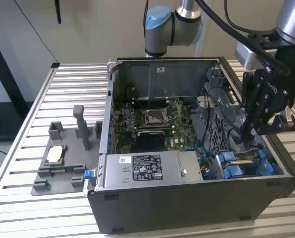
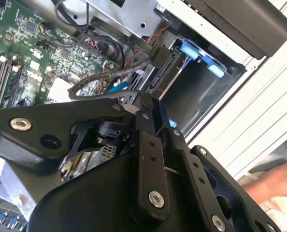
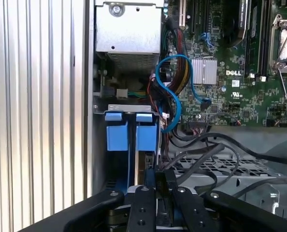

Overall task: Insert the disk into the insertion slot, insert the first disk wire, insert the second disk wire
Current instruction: 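Insert the first disk wire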

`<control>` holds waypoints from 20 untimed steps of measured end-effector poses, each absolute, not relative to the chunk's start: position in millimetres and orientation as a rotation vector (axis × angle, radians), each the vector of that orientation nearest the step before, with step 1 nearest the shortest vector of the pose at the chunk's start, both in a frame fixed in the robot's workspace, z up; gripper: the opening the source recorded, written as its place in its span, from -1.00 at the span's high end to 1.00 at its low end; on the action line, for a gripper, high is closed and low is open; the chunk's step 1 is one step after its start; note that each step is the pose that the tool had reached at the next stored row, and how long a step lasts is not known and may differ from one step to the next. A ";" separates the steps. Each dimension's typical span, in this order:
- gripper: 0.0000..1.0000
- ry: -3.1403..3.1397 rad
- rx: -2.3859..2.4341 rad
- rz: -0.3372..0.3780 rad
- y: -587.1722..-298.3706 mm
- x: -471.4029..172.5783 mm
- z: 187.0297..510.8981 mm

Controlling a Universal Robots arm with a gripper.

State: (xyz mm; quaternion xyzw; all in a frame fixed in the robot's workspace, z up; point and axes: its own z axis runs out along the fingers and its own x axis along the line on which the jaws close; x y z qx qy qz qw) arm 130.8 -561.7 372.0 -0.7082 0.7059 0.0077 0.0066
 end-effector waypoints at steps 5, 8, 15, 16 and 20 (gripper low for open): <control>0.62 2.210 -2.217 0.027 -563.1 137.7 367.6; 0.62 2.210 -2.217 0.028 -563.7 141.1 365.1; 0.62 2.211 -2.218 0.028 -564.7 147.3 358.9; 0.62 2.211 -2.218 0.029 -564.8 147.9 358.0; 0.62 2.211 -2.217 0.028 -564.9 149.6 354.7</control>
